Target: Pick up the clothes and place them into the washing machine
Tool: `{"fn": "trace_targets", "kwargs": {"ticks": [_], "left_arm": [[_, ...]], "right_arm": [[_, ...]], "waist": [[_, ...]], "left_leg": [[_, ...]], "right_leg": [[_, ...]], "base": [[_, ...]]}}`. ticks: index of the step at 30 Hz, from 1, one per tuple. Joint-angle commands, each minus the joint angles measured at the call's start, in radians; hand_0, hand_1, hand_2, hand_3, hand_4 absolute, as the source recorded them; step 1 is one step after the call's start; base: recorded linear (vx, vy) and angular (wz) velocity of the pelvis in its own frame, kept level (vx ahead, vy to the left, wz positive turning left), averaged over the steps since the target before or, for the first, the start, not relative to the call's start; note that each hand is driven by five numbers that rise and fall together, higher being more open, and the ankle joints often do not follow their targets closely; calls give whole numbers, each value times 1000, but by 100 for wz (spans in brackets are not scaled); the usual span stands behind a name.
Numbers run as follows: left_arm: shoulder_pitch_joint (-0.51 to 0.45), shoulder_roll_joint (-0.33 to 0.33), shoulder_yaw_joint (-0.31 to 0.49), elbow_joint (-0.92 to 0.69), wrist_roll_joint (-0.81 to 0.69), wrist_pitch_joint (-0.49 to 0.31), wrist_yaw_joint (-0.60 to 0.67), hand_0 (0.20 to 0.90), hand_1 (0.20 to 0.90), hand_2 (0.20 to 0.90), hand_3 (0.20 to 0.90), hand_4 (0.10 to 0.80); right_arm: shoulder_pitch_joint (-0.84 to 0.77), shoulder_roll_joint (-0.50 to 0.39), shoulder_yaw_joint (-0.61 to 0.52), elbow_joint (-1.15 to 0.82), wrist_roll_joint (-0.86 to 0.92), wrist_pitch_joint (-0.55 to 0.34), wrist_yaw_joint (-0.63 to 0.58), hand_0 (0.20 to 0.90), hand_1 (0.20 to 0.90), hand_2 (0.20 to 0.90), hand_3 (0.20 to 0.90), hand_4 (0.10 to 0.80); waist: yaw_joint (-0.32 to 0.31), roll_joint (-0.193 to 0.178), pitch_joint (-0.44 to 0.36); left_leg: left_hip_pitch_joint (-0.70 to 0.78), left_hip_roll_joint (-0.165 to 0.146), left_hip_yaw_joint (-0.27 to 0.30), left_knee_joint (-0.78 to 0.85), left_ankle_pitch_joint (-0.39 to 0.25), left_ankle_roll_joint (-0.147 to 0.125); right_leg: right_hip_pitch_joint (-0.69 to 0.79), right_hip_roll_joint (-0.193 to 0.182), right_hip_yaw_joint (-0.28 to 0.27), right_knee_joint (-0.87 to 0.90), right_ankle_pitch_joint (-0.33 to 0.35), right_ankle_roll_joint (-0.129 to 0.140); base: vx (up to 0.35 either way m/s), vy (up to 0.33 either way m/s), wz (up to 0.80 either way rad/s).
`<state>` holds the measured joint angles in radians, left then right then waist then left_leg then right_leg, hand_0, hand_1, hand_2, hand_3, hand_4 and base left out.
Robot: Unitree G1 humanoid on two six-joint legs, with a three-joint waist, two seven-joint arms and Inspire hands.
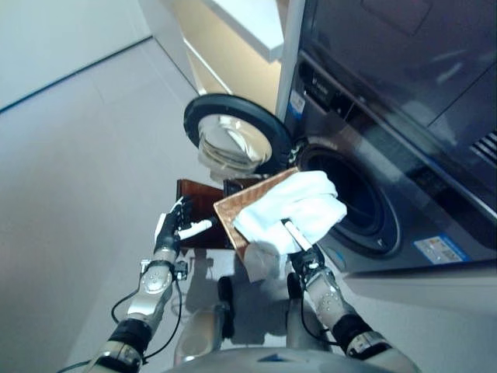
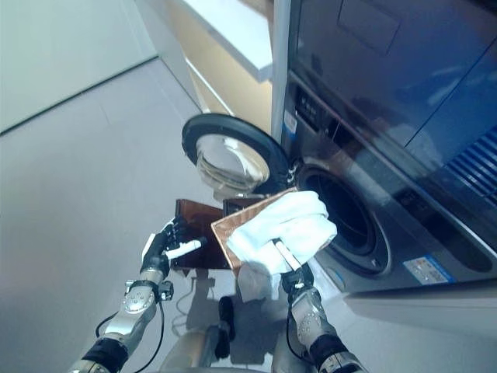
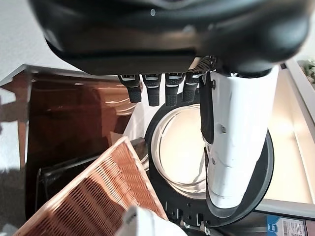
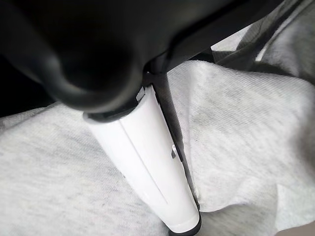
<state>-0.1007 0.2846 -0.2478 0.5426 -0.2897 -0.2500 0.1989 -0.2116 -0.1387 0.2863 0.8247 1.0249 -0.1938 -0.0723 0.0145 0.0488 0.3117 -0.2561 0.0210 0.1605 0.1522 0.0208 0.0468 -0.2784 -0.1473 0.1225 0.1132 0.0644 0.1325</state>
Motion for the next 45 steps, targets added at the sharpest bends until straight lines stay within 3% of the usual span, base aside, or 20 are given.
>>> {"fn": "trace_targets", "kwargs": {"ticks": [1, 10, 21, 34, 45], "left_arm": [[-75, 49, 3, -127, -21, -119, 45, 900, 900, 900, 900, 800], [-91, 51, 3, -211, -35, -133, 74, 900, 900, 900, 900, 800], [-38, 56, 0, -349, -64, -155, 51, 900, 900, 900, 900, 800], [-5, 50, -12, -395, -96, -166, 34, 900, 900, 900, 900, 800], [12, 56, -37, -479, -118, -172, 16, 900, 900, 900, 900, 800]], "right_arm": [[-110, 16, 25, -125, -45, -99, 13, 200, 200, 200, 200, 300], [-158, 25, -11, -146, 6, -143, -14, 200, 200, 200, 200, 300], [-223, -42, -163, -259, 63, -243, -58, 200, 200, 200, 200, 300], [-347, -108, -309, -311, 103, -346, -118, 200, 200, 200, 200, 300], [-460, -213, -338, -294, 57, -362, -184, 200, 200, 200, 200, 300]], "waist": [[25, 5, -10], [35, 12, 27], [38, 69, 55], [48, 145, 48], [54, 172, 58]], "left_leg": [[-95, 3, 5, 144, -99, -42], [-182, 10, 9, 192, -107, -41], [-319, 11, 13, 270, -131, -32], [-406, 3, 29, 277, -131, -27], [-470, 6, 29, 300, -127, -32]], "right_leg": [[-39, -13, 14, 127, -81, -19], [-122, -4, 27, 152, -84, -26], [-285, 8, 43, 252, -112, -39], [-408, 12, 70, 307, -126, -45], [-483, 23, 70, 366, -142, -52]], "base": [[-61, -6, 7], [-20, 6, 0], [-19, 2, -5], [-9, 2, -2], [-6, -43, 3]]}}
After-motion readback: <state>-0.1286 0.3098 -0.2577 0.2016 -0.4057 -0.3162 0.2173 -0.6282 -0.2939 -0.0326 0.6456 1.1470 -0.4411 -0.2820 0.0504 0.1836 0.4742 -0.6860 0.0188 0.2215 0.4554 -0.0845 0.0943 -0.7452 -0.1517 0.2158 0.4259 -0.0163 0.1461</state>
